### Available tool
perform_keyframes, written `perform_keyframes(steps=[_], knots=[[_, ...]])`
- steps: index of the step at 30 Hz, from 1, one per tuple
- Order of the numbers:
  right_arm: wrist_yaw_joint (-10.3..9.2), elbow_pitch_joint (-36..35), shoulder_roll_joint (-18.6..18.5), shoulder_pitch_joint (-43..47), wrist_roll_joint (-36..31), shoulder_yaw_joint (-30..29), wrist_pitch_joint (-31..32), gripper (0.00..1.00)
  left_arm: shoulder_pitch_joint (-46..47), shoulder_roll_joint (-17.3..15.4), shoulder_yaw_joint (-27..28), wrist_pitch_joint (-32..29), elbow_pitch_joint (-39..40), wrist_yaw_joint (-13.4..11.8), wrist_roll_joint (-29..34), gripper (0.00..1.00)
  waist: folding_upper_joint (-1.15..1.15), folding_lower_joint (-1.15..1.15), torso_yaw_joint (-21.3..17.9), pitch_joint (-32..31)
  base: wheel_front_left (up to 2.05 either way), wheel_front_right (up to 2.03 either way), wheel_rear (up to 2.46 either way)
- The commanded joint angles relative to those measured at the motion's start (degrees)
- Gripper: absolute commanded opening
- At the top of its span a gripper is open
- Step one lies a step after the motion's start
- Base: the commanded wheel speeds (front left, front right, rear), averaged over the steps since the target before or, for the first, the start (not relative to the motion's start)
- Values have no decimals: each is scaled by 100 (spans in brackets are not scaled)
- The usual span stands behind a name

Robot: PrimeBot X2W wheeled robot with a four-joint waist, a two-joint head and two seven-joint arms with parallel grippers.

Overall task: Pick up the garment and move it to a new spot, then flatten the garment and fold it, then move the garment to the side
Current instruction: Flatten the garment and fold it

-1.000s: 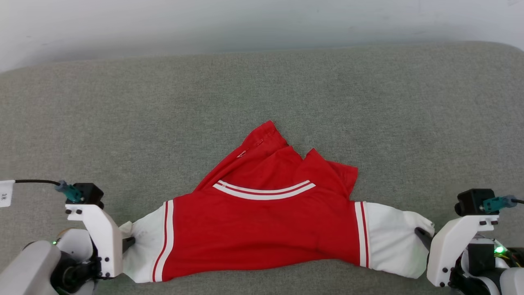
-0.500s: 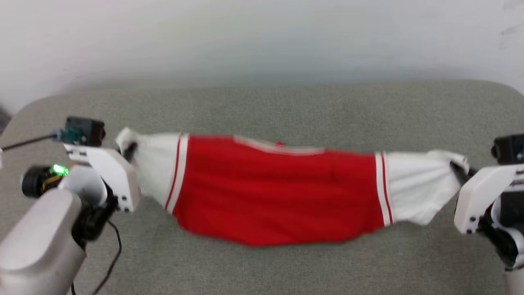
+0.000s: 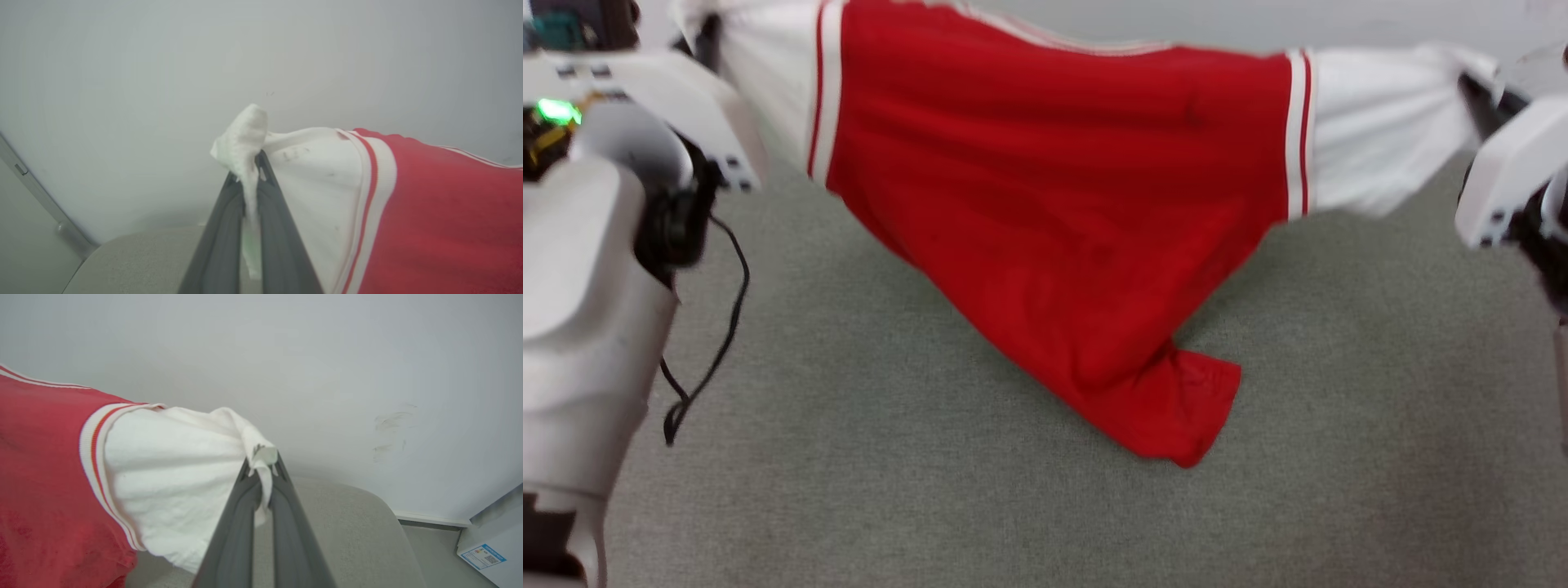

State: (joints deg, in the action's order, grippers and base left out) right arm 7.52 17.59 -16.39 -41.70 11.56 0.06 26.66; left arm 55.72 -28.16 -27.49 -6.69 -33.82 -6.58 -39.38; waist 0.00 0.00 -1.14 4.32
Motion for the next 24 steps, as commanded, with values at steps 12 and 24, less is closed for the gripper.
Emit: perform_keyframes(steps=[12,24], knots=[[-6,923,-73,-2662,-356,252,-835,0,2243,170,110,689,-691,135,404,0,0,0,-154,1596,0,0,0],[-6,1725,6,-4846,-654,635,-1814,0,3921,174,289,1337,-1007,273,536,0,0,0,-240,2540,0,0,0]])
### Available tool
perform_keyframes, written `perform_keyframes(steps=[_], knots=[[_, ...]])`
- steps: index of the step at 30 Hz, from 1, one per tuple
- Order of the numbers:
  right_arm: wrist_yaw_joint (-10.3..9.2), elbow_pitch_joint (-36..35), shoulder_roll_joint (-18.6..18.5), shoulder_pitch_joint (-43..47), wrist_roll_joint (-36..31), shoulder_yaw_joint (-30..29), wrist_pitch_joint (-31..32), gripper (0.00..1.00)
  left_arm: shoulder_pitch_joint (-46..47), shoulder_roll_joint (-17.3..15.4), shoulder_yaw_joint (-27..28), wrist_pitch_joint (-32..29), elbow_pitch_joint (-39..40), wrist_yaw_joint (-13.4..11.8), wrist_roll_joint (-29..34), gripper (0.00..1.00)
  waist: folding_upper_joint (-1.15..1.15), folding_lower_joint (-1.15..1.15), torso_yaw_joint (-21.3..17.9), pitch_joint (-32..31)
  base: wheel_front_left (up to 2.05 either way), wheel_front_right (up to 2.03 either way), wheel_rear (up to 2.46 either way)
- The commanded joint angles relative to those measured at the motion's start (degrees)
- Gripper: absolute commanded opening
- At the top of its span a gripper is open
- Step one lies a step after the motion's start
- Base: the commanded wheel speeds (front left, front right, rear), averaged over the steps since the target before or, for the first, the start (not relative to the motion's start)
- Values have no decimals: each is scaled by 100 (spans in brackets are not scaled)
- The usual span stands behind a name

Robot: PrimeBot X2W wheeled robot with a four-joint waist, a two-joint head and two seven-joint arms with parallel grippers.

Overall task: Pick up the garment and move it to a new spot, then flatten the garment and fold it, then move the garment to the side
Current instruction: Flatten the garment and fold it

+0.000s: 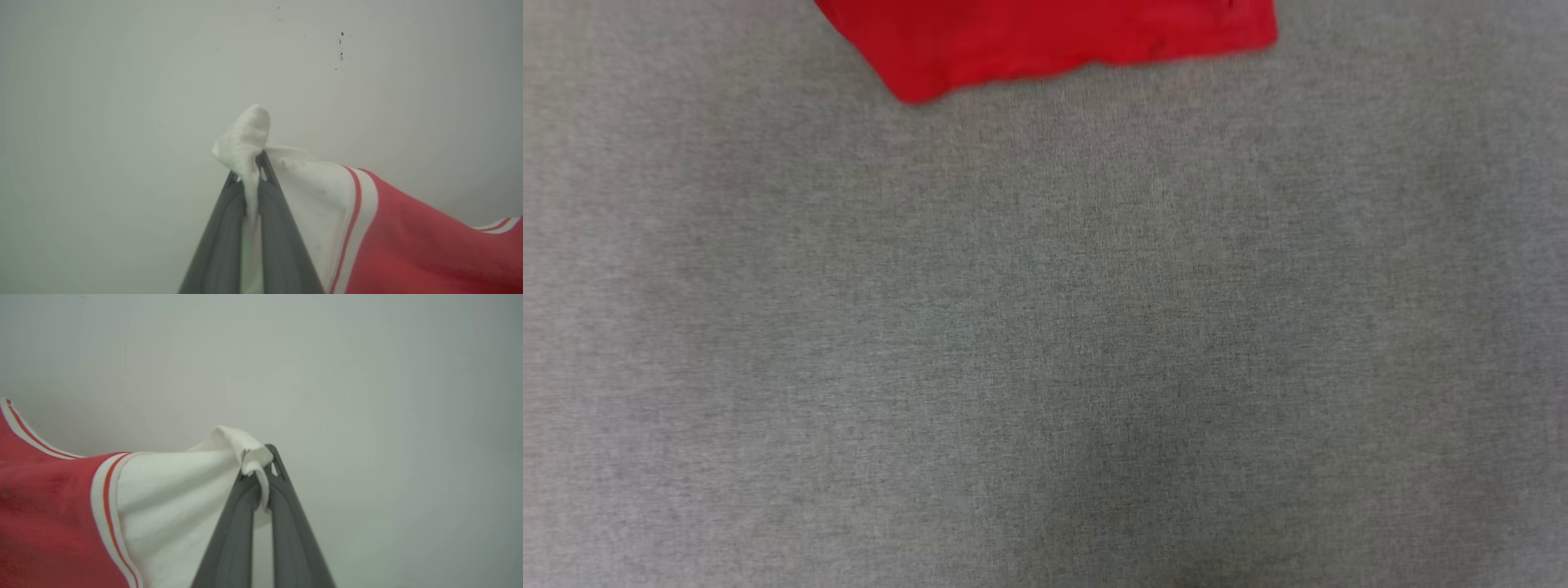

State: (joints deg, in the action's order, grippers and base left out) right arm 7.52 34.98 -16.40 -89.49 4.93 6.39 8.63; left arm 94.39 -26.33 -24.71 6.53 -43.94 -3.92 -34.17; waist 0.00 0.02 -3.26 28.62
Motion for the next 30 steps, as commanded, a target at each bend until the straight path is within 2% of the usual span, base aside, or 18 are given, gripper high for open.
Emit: perform_keyframes(steps=[1,9,16,23,30], knots=[[-6,21,19,-171,-35,21,-95,0,112,-7,18,77,-17,22,16,0,0,-2,-31,151,0,0,0],[-6,262,102,-719,-154,105,-482,0,499,9,9,262,-293,145,17,0,0,-2,-46,433,0,0,0],[-6,532,171,-694,-94,174,-498,0,637,69,-50,352,-814,380,-37,0,0,-2,-64,681,0,0,0],[-6,974,334,-376,106,288,-433,0,330,195,-119,483,-1500,707,-143,0,0,-2,-24,749,0,0,0],[-6,1338,374,702,636,562,-345,0,-685,409,-57,740,-2049,993,-441,0,0,-2,116,174,0,0,0]])
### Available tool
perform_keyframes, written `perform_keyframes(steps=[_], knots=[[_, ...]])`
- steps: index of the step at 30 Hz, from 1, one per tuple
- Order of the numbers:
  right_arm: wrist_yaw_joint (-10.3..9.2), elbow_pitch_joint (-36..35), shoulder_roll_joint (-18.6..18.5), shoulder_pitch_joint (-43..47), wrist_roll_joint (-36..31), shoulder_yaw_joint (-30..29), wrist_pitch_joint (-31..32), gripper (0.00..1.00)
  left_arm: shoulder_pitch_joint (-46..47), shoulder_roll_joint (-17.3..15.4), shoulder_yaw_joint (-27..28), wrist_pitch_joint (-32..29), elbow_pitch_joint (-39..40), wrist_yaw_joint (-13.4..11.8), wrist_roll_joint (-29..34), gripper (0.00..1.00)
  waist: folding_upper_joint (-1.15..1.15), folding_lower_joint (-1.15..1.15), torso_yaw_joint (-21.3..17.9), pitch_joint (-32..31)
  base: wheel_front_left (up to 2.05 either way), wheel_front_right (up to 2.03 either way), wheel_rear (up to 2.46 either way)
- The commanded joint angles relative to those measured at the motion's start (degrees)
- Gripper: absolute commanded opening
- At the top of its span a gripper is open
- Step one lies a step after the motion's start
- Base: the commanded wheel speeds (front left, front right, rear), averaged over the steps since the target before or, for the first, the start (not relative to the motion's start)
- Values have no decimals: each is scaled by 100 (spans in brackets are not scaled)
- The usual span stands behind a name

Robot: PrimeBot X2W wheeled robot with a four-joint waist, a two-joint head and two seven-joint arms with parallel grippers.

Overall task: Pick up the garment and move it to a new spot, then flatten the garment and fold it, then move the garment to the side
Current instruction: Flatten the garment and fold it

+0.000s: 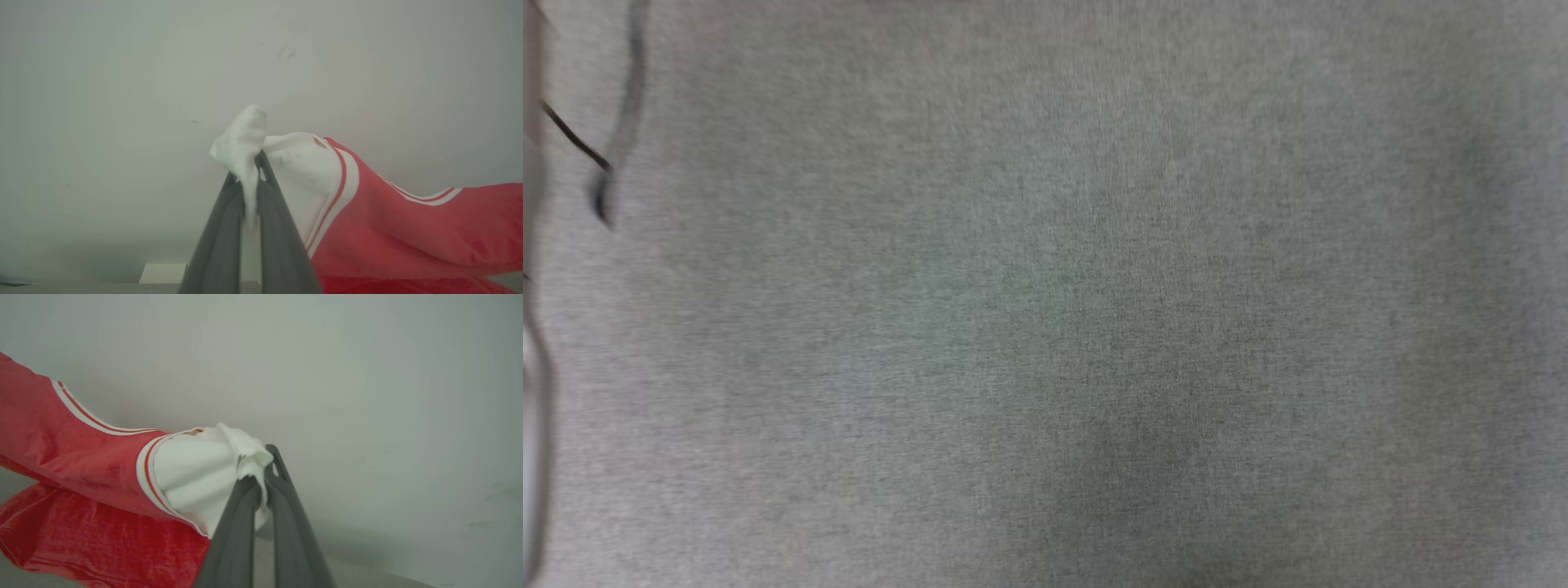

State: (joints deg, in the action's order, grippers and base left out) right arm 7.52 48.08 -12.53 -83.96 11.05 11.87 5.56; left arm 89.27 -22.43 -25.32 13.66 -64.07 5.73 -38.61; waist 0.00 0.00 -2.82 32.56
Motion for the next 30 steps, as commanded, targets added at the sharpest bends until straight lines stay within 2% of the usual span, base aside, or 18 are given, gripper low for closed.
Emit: perform_keyframes(steps=[1,5,10,15,21,23,30], knots=[[-6,36,-32,358,106,61,-38,0,-376,59,37,62,-59,47,-83,0,0,0,97,-343,0,0,0],[-6,-15,-118,1344,475,246,-37,0,-1341,259,48,134,-1,127,-210,0,0,0,241,-872,0,0,0],[-6,-338,-273,2744,961,449,-101,0,-2822,291,249,161,501,156,-290,0,0,0,326,-1595,0,0,0],[-5,-923,-458,4161,1281,498,-52,0,-4585,237,535,157,1293,-5,-251,0,0,0,325,-2316,0,0,0],[-6,-2055,-620,5981,1384,164,239,0,-6570,26,681,107,2368,-407,-322,0,0,0,274,-3009,0,0,0],[-6,-2280,-653,6259,1326,61,328,0,-6847,-25,700,40,2577,-483,-359,0,0,0,274,-3090,0,0,0],[-6,-3766,-366,8305,1173,-623,1213,0,-8731,-307,802,-551,4314,-1297,-578,0,0,0,261,-3370,0,0,0]])
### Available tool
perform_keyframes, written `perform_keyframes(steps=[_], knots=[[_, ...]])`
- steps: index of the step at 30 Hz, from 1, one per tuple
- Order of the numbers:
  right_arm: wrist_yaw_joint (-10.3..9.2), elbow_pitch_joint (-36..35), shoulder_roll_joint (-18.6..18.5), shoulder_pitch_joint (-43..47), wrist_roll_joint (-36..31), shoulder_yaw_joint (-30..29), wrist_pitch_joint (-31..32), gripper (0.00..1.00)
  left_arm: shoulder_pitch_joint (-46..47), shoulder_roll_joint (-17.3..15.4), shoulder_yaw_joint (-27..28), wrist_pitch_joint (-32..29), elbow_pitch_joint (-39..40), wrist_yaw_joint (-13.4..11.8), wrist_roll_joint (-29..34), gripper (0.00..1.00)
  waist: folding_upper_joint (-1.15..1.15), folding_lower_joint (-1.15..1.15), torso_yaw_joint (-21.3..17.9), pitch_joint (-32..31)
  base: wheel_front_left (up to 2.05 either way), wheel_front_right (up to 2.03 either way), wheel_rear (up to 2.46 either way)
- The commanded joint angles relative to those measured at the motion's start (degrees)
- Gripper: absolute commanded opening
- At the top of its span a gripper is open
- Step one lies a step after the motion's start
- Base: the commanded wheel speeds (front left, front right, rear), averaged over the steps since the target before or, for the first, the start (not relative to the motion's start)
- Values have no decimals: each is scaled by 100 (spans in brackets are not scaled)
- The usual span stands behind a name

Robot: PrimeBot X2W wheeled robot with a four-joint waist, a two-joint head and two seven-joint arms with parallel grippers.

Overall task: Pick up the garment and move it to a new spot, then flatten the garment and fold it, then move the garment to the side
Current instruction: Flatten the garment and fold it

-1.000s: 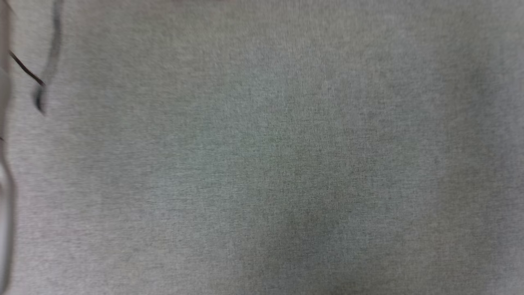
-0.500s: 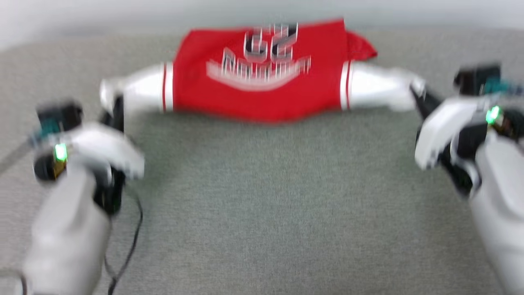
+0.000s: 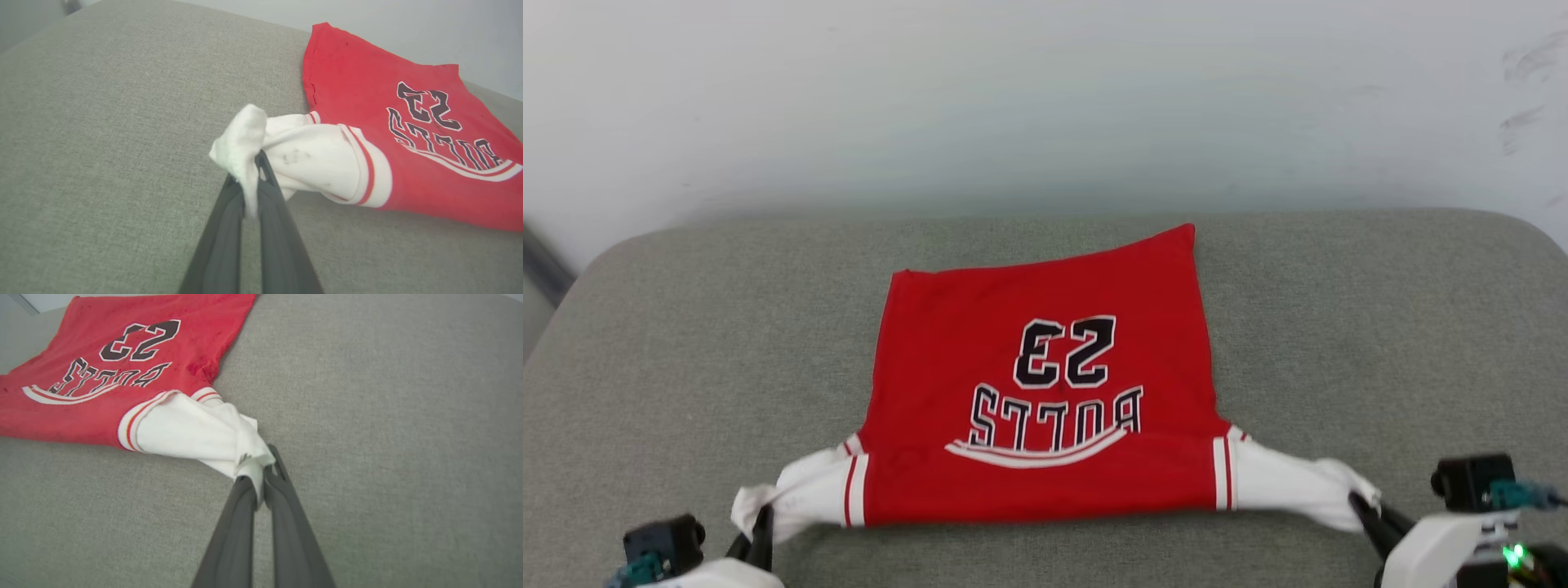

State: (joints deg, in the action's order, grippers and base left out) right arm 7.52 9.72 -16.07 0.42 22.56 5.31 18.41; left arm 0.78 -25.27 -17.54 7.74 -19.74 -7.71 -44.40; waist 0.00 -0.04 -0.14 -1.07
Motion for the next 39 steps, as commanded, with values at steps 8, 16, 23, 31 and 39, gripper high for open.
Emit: perform_keyframes(steps=[8,16,23,31,39], knots=[[-6,-775,472,1407,-313,-562,681,0,-1089,-153,17,-345,1165,-685,-32,0,0,4,5,-25,0,0,0],[-6,-844,769,1731,-423,-739,739,100,-1321,-160,-54,-284,1701,-919,117,0,0,4,35,3,0,0,0],[-5,-862,890,724,-434,-1204,-16,100,-1091,-263,-182,-244,2300,-1085,481,0,0,4,133,183,0,0,0],[-4,360,778,-1740,-317,-1446,211,100,-401,-243,-410,-212,2990,-1042,884,0,0,4,646,1203,0,0,0],[-4,1833,372,-4148,-508,-1580,1640,100,363,26,-610,58,3233,-813,1094,0,0,4,1271,2209,0,0,0]])
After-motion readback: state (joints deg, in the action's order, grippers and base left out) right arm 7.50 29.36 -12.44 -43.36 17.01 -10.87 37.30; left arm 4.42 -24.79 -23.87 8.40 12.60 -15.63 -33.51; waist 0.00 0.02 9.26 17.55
